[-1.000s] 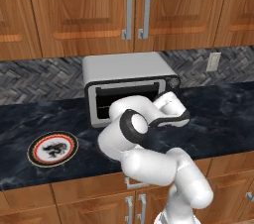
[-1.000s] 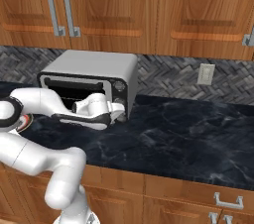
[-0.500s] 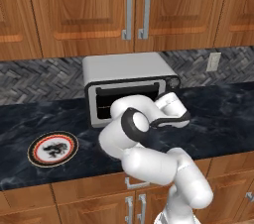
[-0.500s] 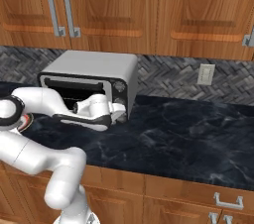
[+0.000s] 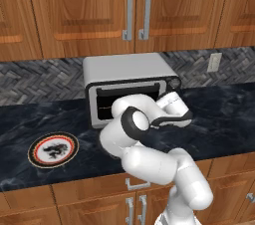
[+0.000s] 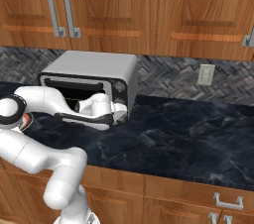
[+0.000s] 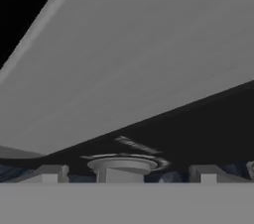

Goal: Pick up the bagel from the plate, place it on the toaster oven rack, close the door, and set the timer.

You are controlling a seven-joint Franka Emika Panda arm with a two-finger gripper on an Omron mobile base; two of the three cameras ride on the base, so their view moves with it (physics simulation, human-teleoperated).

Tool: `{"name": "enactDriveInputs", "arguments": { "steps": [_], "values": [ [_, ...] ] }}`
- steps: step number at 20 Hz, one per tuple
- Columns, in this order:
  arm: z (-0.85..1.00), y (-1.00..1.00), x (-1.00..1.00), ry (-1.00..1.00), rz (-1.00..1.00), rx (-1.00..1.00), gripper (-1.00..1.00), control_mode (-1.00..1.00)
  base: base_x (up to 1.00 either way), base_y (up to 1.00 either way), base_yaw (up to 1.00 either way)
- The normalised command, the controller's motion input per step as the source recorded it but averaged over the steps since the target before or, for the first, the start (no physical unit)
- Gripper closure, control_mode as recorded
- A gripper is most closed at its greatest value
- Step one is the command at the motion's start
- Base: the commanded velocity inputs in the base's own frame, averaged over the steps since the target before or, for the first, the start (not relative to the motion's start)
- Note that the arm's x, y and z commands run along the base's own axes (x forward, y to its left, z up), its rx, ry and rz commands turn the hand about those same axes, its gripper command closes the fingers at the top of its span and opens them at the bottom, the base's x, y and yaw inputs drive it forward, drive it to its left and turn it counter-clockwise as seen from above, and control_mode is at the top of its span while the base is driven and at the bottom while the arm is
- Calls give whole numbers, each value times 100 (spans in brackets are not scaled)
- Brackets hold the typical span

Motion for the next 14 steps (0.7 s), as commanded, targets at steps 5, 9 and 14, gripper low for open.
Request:
{"name": "enactDriveInputs", "arguments": {
  "steps": [5, 9, 14],
  "values": [
    [1, -36, 40, 0, 0, 8, 100, -100, 0, 0, 0],
    [2, -35, 31, -1, 5, 15, 100, -100, 0, 0, 0],
    [6, -28, 23, -10, 12, 23, 100, -100, 0, 0, 0]
  ]
}}
